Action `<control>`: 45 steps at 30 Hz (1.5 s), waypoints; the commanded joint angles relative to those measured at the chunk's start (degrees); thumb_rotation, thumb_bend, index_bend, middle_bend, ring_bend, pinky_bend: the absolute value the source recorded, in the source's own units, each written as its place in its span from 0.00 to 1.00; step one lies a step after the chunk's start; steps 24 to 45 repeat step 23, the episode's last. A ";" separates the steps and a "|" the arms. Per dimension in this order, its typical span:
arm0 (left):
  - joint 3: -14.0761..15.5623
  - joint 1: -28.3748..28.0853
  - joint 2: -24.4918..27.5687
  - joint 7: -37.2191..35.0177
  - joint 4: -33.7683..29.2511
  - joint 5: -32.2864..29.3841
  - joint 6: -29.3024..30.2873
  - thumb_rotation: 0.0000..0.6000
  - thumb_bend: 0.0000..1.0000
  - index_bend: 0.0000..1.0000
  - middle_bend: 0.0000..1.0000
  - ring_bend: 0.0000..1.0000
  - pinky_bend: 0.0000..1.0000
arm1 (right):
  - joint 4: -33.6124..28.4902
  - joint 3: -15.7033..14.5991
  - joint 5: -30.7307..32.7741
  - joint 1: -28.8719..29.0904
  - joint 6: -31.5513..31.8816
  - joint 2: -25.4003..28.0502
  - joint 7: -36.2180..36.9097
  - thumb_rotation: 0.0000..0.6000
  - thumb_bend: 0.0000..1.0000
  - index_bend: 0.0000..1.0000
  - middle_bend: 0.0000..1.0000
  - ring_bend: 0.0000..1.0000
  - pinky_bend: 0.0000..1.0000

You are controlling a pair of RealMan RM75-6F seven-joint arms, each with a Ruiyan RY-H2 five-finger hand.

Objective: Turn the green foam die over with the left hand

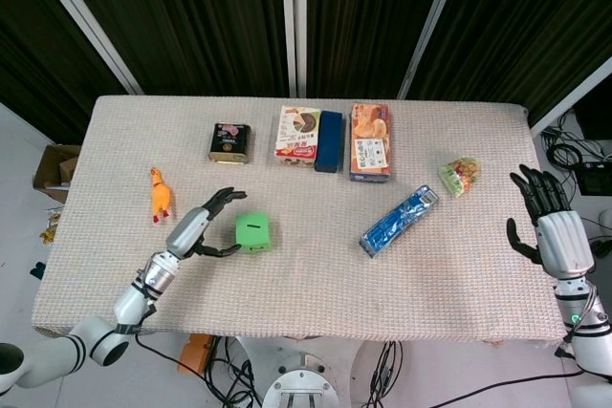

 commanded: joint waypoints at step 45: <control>5.54 27.65 19.74 43.37 -7.37 -3.32 23.92 0.80 0.18 0.12 0.07 0.03 0.16 | -3.13 -5.79 9.29 -13.79 -1.94 -1.98 -13.71 1.00 0.32 0.00 0.00 0.00 0.00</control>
